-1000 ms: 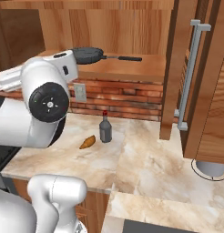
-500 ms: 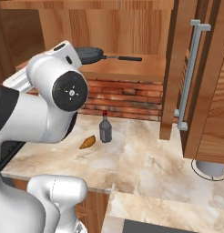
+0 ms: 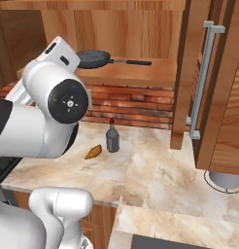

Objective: Pick the pan from the cabinet and place it on the stove. Then turn on the stove burner for the pan.

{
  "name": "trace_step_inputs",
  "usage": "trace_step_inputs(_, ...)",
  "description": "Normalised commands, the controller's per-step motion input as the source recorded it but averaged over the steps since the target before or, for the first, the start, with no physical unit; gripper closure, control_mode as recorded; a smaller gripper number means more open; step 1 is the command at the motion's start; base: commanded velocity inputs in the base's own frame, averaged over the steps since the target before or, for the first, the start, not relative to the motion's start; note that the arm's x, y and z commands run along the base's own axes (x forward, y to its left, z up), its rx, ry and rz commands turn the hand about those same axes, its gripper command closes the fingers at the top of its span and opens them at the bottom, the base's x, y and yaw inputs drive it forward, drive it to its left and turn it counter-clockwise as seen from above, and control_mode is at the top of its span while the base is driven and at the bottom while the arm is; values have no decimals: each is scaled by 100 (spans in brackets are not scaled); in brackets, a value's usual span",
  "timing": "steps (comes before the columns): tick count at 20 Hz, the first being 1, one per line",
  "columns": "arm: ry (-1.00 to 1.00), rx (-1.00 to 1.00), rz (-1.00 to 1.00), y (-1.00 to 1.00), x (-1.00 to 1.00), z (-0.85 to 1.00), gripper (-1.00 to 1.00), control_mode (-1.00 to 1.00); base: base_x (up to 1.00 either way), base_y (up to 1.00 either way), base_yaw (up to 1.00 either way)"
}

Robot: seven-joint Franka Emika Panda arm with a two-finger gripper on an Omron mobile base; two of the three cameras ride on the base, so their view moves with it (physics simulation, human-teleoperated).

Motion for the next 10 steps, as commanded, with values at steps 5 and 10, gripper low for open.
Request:
trace_step_inputs(5,-2,-18,0,11,0,-2,-100,-100,0,0,0)
trace_step_inputs(10,0,-16,0,17,0,-1,-100,-100,0,0,0)
